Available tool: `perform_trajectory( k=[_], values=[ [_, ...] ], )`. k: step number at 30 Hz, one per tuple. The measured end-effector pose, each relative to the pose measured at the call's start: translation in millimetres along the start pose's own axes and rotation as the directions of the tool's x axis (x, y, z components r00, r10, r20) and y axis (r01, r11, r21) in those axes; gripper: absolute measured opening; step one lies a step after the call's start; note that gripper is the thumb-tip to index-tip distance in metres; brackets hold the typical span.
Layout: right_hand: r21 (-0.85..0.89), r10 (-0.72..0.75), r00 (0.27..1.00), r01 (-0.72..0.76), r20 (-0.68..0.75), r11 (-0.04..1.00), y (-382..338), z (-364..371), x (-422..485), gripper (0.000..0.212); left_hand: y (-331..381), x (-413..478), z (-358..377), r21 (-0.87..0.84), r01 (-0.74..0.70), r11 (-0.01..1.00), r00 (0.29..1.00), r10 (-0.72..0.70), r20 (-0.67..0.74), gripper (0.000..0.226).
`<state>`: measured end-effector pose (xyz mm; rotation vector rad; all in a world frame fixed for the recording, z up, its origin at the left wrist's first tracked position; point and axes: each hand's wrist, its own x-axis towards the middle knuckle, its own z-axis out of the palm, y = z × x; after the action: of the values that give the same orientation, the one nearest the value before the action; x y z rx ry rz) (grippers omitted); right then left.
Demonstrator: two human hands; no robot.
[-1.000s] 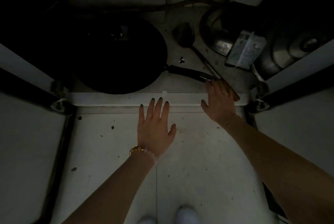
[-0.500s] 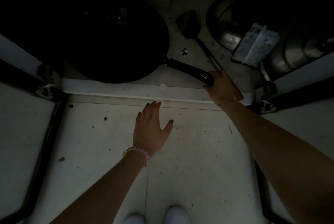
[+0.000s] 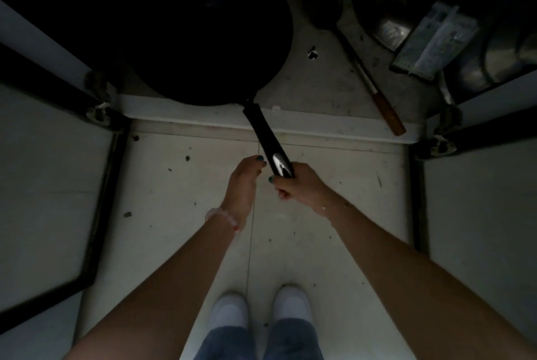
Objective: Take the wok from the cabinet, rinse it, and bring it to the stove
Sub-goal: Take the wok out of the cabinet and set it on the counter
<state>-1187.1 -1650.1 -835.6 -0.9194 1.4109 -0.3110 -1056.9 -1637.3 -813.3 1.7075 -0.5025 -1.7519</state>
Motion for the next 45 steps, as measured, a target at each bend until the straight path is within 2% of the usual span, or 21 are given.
perform_trajectory(
  k=[2, 5, 8, 12, 17, 26, 30, 36, 40, 45],
  values=[
    [0.011, 0.005, 1.000, -0.005, -0.002, 1.000, 4.1, 15.0, -12.4, 0.018, 4.7, 1.4, -1.9, -0.160, 0.092, 0.983, 0.996, -0.091, 0.012, 0.030],
    [-0.007, 0.038, 0.999, -0.038, -0.017, 0.999, 11.2, 28.7, -31.6, 0.025, 13.5, 4.6, -4.1, -0.324, 0.191, 0.927, 0.980, -0.161, 0.119, 0.023],
    [0.048, 0.085, 0.995, -0.083, -0.045, 0.995, 17.8, 32.5, -50.0, 0.028, 15.0, 4.9, -2.0, -0.398, 0.291, 0.870, 0.952, -0.222, 0.212, 0.014],
    [0.099, 0.132, 0.988, -0.124, -0.080, 0.987, 18.1, 38.4, -72.4, 0.030, 16.0, 2.5, 5.7, -0.445, 0.346, 0.826, 0.934, -0.257, 0.248, 0.007],
    [0.106, 0.116, 0.985, -0.103, -0.128, 0.989, 6.8, 44.8, -97.8, 0.032, 24.5, -9.2, 18.5, -0.482, 0.320, 0.816, 0.947, -0.267, 0.176, 0.028],
    [0.138, 0.152, 0.984, -0.138, -0.096, 0.981, -32.3, 51.7, -173.3, 0.027, 43.5, -78.9, 16.7, -0.449, 0.364, 0.816, 0.931, -0.328, 0.158, 0.030],
    [0.106, 0.161, 0.978, -0.147, -0.135, 0.983, -45.7, 55.3, -215.2, 0.022, 50.4, -119.0, 17.5, -0.442, 0.378, 0.814, 0.926, -0.338, 0.168, 0.031],
    [-0.012, 0.091, 0.978, -0.094, -0.188, 0.995, -60.4, 53.8, -279.0, 0.019, 65.5, -186.4, 28.9, -0.498, 0.326, 0.803, 0.945, -0.291, 0.150, 0.027],
    [-0.093, 0.037, 0.979, -0.057, -0.202, 0.994, -58.6, 56.0, -336.5, 0.018, 63.7, -245.4, 35.9, -0.495, 0.319, 0.808, 0.947, -0.283, 0.149, 0.033],
    [-0.028, 0.050, 0.981, -0.056, -0.186, 0.998, -44.3, 60.3, -423.2, 0.021, 49.6, -332.7, 47.1, -0.425, 0.282, 0.860, 0.959, -0.268, 0.094, 0.034]
  ],
)
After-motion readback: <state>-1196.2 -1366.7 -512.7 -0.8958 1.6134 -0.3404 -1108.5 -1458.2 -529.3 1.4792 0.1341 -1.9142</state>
